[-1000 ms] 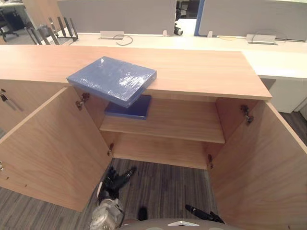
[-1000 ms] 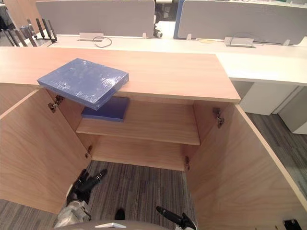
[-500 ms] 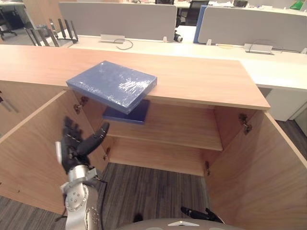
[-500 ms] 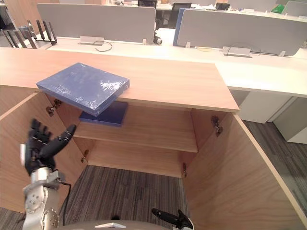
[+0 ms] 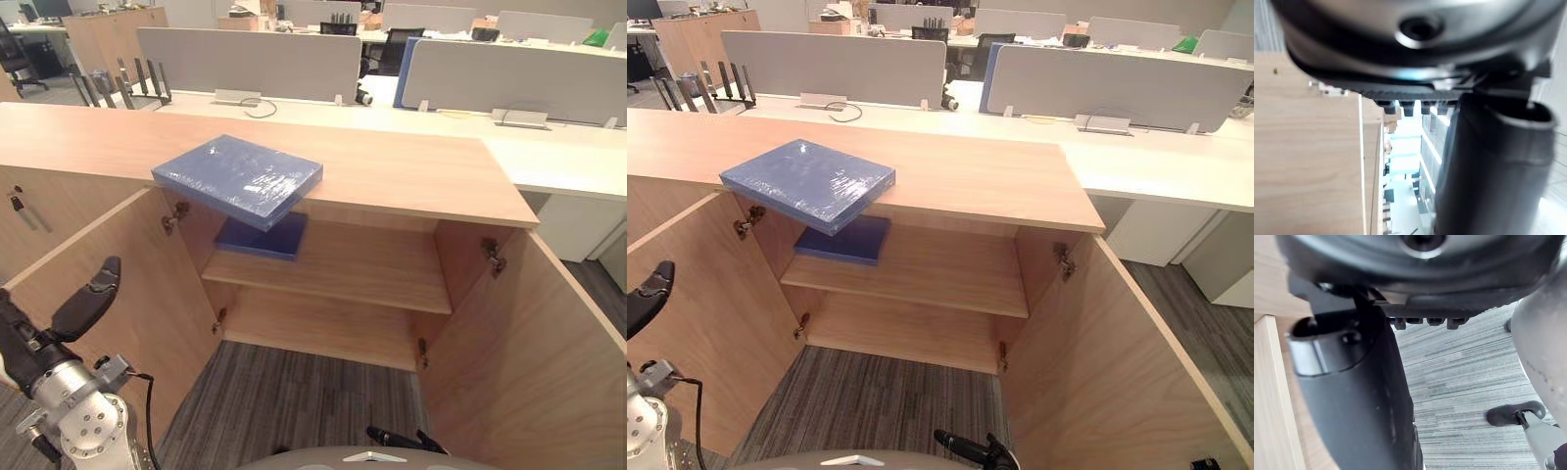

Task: Walk over to the cabinet, pick up the folder, carry it to the office cabinet, place the folder inside the office cabinet, then close the office cabinet door

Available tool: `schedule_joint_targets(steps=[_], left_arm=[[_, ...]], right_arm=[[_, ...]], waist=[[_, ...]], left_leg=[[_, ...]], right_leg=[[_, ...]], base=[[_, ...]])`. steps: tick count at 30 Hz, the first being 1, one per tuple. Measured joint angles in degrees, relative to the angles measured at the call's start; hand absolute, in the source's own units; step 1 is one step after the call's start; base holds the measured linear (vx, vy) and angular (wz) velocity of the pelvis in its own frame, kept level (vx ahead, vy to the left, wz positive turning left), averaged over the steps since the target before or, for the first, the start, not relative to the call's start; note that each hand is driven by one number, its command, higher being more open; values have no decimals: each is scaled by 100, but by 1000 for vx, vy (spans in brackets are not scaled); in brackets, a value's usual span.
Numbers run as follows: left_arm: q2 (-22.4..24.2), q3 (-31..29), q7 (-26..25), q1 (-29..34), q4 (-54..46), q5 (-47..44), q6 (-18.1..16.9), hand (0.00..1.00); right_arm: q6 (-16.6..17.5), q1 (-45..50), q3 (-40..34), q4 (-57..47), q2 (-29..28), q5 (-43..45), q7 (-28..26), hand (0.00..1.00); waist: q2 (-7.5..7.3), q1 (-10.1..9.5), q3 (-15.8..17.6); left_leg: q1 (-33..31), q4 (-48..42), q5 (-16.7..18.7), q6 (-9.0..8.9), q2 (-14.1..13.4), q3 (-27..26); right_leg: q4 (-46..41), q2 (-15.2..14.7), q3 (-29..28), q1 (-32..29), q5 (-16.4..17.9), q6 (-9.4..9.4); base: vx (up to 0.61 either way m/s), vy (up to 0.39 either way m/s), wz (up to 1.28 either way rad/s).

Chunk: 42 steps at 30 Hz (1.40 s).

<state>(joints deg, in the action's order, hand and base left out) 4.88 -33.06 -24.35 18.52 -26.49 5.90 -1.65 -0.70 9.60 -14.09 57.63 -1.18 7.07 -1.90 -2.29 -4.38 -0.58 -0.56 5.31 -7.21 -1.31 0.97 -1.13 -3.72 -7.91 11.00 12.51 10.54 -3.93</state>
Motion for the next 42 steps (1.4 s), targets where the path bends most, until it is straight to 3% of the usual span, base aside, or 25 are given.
schedule_joint_targets(steps=[4, 10, 20, 30, 42], left_arm=[[-38, -136, -317, -93, -392, 1168, 138, 100], [-147, -40, -366, -402, -916, 2120, 174, 100], [-1145, 876, -129, -732, -739, 3331, 179, 100], [-1932, 1481, -120, -1003, -19, 3775, 176, 100], [-2686, 1902, -91, -1294, 457, 4191, 120, 100]], right_arm=[[0, 15, -59, -2, -9, -5, -3, 100], [2, 14, -40, -1, -6, -22, -29, 100], [49, -41, 134, 119, 66, -226, -122, 100], [147, -109, 135, 318, 130, -225, -137, 100], [149, -96, 130, 469, 275, -225, -131, 100]], waist=[[1, -11, -5], [-17, -22, -18], [-56, -21, -95], [-36, -13, -156], [89, -12, -358]], left_leg=[[-67, -1, -123, -48, -62, 81], [-132, -2, -183, -64, -118, 93], [-207, -3, -156, -105, -169, -133], [-198, -2, -145, -116, -212, -253], [-168, -1, -133, -142, -264, -321]], right_leg=[[-20, 61, 117, -44, 77, -3], [-14, 95, 53, -111, 70, -7], [-14, 130, -213, -304, -4, -50], [-2, 190, -367, -346, -59, 5], [1, 213, -449, -360, -75, 31]], base=[[-105, -68, 10], [-33, -25, 1], [2, -7, -12], [2, -13, -7], [-8, -9, -3]])
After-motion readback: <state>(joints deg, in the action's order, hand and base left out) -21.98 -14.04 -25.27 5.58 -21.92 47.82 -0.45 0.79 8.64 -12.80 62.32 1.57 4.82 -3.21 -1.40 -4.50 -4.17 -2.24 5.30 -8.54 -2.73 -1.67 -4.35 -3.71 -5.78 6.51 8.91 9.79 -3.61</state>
